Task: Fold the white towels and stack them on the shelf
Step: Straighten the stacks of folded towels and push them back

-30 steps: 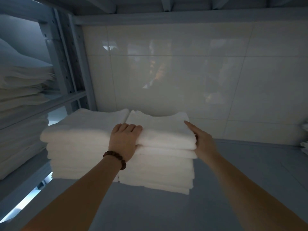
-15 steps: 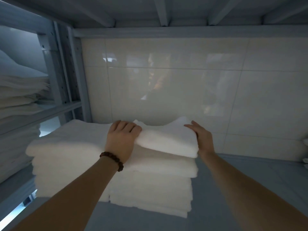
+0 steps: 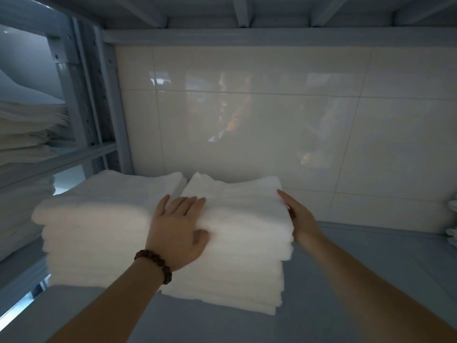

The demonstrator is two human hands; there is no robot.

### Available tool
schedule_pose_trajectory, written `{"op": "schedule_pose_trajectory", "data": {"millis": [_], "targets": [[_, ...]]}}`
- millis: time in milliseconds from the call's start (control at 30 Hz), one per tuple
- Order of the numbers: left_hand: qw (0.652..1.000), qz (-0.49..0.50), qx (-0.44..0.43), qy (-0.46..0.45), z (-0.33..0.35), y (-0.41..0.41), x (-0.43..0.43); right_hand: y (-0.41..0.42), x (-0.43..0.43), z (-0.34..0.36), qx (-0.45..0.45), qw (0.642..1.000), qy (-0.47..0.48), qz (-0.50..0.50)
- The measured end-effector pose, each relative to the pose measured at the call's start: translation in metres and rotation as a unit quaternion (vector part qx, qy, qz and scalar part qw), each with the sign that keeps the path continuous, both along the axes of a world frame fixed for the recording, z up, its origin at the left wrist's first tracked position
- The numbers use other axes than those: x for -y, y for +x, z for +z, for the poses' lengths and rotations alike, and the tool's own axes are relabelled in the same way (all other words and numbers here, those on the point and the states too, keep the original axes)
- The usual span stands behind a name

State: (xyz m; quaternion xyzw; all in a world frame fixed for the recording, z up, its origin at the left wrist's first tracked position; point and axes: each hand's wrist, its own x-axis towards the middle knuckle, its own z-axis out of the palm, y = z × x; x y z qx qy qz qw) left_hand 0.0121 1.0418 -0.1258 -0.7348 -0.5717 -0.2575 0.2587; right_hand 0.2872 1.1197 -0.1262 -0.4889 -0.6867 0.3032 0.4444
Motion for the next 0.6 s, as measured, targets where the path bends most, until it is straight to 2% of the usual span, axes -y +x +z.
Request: {"op": "schedule_pose_trajectory", "data": {"millis": [33, 100, 133, 200, 267, 333, 400, 467, 533, 600], "targets": [[1.0, -0.007, 0.007, 0.012, -0.005, 0.003, 0.005, -0.005, 0.007, -0.001, -0.097, 0.995, -0.013, -0.021], [0.999, -0.016, 0.025, 0.032, -0.017, 0.013, 0.013, -0.014, 0.021, -0.004, -0.29, 0.951, -0.105, -0.036], [0.999, -0.016, 0.03, 0.039, -0.025, 0.02, 0.015, -0.019, 0.027, -0.006, -0.349, 0.923, -0.163, -0.014], [0.998, -0.009, 0.03, 0.052, -0.041, 0.032, 0.014, -0.03, 0.04, -0.008, -0.407, 0.887, -0.213, 0.044], [0.998, 0.002, 0.024, 0.058, -0.047, 0.036, 0.005, -0.041, 0.05, -0.008, -0.387, 0.896, -0.212, 0.044], [0.997, 0.015, 0.013, 0.076, -0.042, 0.03, -0.008, -0.049, 0.056, -0.006, -0.307, 0.934, -0.184, 0.002], [0.995, 0.019, 0.018, 0.097, -0.037, 0.021, -0.02, -0.054, 0.06, -0.004, -0.272, 0.952, -0.14, 0.004], [0.995, 0.012, 0.025, 0.091, -0.039, 0.016, -0.024, -0.056, 0.057, -0.009, -0.277, 0.951, -0.138, -0.012], [0.997, 0.013, 0.016, 0.068, -0.046, 0.018, -0.022, -0.054, 0.054, -0.018, -0.272, 0.945, -0.172, -0.052], [0.998, 0.027, 0.019, 0.052, -0.05, 0.021, -0.018, -0.049, 0.054, -0.021, -0.284, 0.935, -0.211, -0.042]]}}
